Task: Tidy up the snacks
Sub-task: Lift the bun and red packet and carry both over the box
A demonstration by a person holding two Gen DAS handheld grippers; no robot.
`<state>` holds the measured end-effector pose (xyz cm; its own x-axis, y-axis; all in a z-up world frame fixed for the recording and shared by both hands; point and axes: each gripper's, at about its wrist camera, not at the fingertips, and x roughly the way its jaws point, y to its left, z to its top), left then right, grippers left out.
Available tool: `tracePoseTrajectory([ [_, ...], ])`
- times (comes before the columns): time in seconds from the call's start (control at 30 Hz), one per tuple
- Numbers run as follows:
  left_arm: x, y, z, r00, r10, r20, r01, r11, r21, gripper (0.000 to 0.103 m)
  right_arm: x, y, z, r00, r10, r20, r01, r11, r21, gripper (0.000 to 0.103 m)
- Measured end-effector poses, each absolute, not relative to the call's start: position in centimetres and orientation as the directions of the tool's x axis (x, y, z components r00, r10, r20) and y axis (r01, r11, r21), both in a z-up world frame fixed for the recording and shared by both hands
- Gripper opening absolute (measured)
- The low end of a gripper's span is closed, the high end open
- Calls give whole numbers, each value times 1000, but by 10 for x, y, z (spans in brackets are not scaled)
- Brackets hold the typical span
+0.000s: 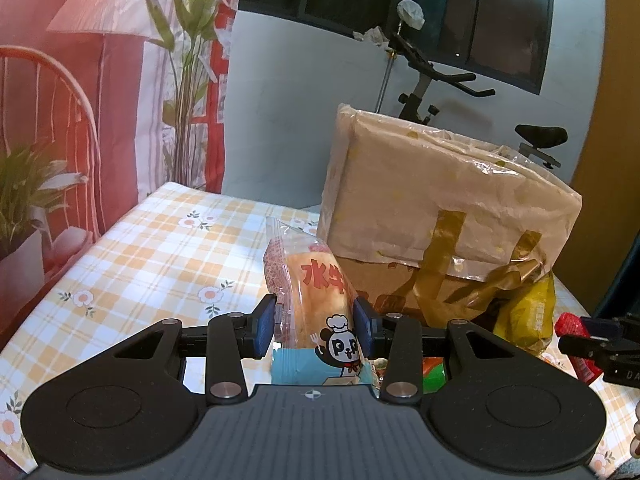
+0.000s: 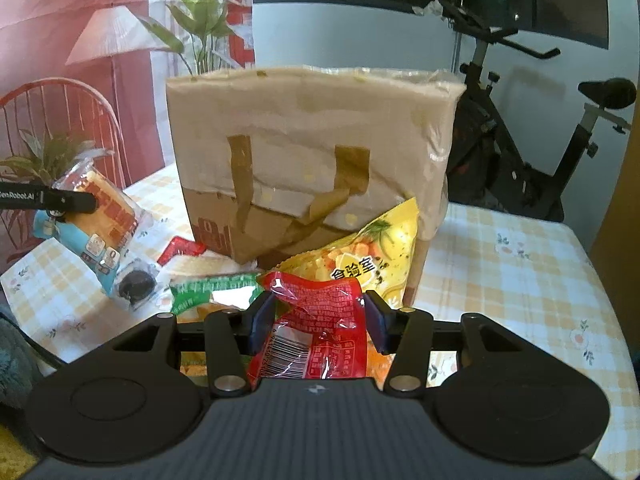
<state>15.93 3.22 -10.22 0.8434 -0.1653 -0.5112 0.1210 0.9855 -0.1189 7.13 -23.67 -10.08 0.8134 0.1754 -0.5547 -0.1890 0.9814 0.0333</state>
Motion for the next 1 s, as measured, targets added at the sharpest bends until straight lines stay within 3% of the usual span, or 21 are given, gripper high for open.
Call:
tracePoseTrajectory([
  [0.5,163,30,-83,868,-183,-462,150,983,-109,43,71,-231,-78,851,211,-481,-238,971,4,51],
  [0.73,172,24,-47,904,-211,-372,183,977,-109,43,81,-230,-41,890,240,-389,-275,961,-37,51],
  [1.0,196,7,12,941,-265,-208,243,962,-128,43,115,-233,4,923,256,-286,-292,952,-90,51],
])
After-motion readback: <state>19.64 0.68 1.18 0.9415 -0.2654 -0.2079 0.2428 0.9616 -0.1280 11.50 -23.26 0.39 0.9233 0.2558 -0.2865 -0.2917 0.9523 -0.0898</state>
